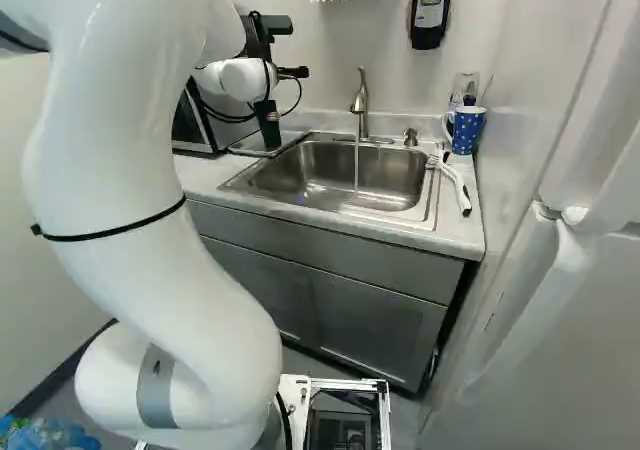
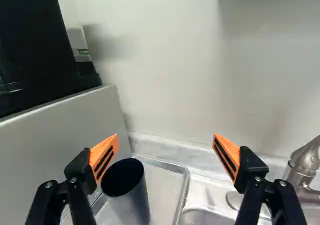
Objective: Rinse the cup and place it in the tray
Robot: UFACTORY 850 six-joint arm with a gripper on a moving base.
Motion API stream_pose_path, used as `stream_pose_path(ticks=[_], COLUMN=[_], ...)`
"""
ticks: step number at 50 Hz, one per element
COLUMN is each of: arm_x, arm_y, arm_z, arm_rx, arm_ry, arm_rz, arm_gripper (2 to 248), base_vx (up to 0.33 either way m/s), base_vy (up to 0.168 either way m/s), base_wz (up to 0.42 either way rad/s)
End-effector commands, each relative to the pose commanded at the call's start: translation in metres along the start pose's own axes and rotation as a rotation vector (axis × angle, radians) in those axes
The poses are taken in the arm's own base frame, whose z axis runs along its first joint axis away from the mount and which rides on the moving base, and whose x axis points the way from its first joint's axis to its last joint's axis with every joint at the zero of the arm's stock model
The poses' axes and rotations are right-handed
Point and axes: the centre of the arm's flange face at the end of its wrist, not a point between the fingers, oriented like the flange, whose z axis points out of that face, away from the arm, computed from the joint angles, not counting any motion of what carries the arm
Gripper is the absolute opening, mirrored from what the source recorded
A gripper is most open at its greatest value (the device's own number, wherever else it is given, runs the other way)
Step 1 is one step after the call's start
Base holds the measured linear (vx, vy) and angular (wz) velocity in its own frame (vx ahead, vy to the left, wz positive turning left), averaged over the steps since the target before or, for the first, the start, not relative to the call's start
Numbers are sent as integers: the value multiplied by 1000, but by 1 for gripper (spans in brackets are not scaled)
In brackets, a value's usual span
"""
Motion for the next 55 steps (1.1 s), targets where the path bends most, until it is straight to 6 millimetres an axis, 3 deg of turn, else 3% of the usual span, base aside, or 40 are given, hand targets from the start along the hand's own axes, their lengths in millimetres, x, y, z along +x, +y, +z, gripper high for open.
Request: stream_pose_path(ticks=[41, 55], arm_x=[4, 9], arm_y=[63, 84], arm_z=[-35, -37], arm_rx=[-109, -147], arm_ry=[1, 11], arm_rz=[3, 4], arm_gripper=[247, 247], base_vx=[0, 0], base_vy=[0, 0], base_wz=[0, 0])
